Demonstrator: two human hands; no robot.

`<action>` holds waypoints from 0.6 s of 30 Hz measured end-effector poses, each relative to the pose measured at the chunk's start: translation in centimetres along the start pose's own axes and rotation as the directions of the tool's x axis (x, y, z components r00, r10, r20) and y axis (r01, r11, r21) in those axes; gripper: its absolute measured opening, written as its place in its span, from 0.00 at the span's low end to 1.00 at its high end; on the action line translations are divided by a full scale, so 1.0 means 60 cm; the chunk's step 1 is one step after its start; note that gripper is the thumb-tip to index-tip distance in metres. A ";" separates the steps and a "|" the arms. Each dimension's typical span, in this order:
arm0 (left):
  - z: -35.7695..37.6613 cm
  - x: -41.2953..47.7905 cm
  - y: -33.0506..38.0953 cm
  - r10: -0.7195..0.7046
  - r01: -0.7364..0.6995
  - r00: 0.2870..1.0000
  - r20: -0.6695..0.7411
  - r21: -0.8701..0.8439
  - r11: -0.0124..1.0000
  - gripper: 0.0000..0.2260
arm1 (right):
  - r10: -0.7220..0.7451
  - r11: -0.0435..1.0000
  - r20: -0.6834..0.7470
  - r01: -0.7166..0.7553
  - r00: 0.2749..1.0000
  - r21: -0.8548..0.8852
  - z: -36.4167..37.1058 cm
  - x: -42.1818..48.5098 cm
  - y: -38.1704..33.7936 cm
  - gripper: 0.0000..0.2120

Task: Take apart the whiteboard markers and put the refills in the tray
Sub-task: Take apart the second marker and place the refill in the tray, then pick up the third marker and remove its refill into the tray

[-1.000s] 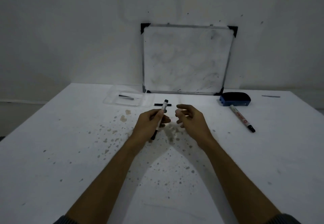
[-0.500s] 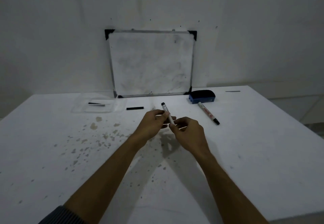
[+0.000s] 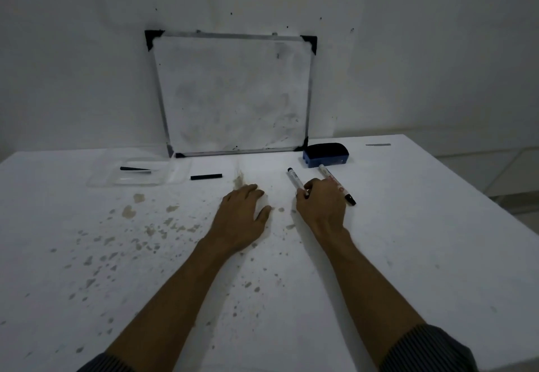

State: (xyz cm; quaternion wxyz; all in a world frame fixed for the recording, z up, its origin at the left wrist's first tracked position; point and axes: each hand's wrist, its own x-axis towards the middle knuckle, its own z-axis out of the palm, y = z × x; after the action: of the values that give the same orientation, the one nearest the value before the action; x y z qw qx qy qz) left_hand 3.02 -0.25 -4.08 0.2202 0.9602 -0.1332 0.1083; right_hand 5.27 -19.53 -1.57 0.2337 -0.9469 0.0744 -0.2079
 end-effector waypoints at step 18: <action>0.006 -0.002 -0.003 0.003 -0.004 1.000 -0.004 -0.032 0.999 0.25 | 0.238 0.965 -0.189 -0.254 0.953 -0.065 -0.027 0.015 0.095 0.16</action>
State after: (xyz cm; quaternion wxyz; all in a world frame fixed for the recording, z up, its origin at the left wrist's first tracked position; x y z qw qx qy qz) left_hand 3.00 -0.24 -4.50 0.2357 0.9561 -0.1361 0.1084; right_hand 5.14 -25.41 -2.66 0.2080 -0.9170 0.2216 -0.2583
